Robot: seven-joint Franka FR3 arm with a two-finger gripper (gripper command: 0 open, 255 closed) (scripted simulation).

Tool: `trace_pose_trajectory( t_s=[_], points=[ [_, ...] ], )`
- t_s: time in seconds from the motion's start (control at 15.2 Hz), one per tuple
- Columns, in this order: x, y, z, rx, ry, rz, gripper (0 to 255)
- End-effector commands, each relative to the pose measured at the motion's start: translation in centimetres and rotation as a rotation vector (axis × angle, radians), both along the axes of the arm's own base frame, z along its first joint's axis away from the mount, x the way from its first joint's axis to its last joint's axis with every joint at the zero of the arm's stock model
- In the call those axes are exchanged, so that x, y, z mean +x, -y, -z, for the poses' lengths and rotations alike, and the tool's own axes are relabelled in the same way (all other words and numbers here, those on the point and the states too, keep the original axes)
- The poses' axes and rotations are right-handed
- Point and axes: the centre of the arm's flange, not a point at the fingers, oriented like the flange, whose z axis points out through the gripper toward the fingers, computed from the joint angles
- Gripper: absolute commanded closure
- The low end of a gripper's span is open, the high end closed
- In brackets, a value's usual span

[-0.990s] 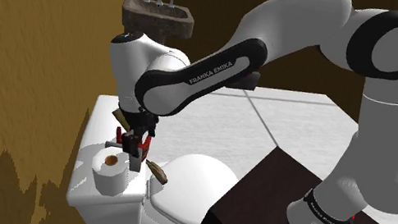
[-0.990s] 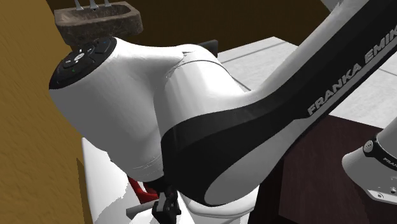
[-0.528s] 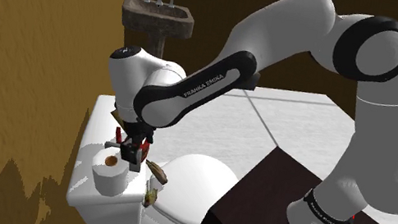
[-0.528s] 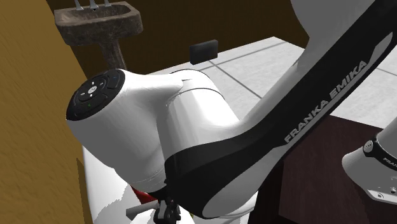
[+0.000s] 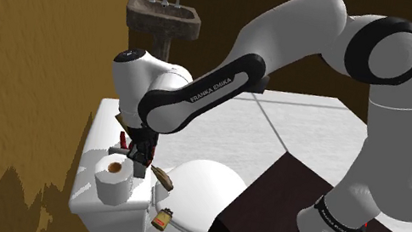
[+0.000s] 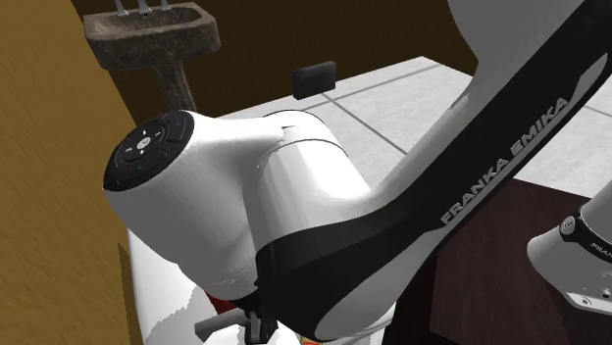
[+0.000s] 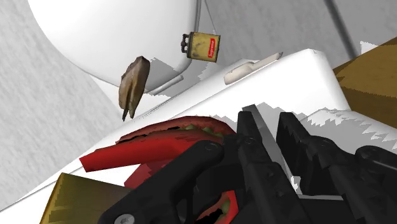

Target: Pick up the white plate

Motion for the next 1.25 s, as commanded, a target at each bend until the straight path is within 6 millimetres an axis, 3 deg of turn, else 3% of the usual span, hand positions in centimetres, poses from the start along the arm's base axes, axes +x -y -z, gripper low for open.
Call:
trace_pose_trajectory(
  t_s=[0.0,1.06,1.19],
  points=[
    [0.1,0.2,0.1,-0.002,-0.001,0.002,255],
    [0.1,0.2,-7.7,-0.002,-0.001,0.002,255],
    [0.1,0.2,-7.8,-0.002,-0.001,0.002,255]
  ],
)
